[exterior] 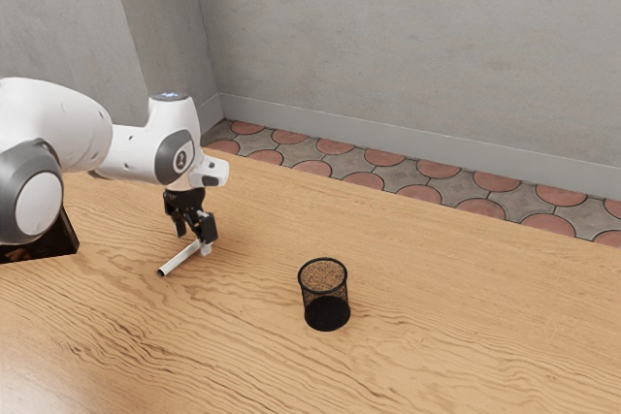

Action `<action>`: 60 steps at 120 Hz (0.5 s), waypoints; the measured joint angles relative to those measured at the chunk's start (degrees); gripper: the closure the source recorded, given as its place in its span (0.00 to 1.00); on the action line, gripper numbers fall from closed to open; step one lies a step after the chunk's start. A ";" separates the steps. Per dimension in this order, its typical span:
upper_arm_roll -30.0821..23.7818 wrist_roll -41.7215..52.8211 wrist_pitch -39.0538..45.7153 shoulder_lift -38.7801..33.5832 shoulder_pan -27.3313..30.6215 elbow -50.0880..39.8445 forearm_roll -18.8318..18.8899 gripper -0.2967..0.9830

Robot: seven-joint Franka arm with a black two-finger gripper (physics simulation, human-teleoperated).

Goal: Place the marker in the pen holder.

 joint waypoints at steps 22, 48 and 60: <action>-0.02 0.62 -0.79 0.51 0.15 0.61 -0.65 0.39; -0.03 1.16 -1.11 0.53 0.16 0.88 -0.85 0.57; -0.04 1.37 -1.10 0.74 0.16 0.99 -0.87 0.63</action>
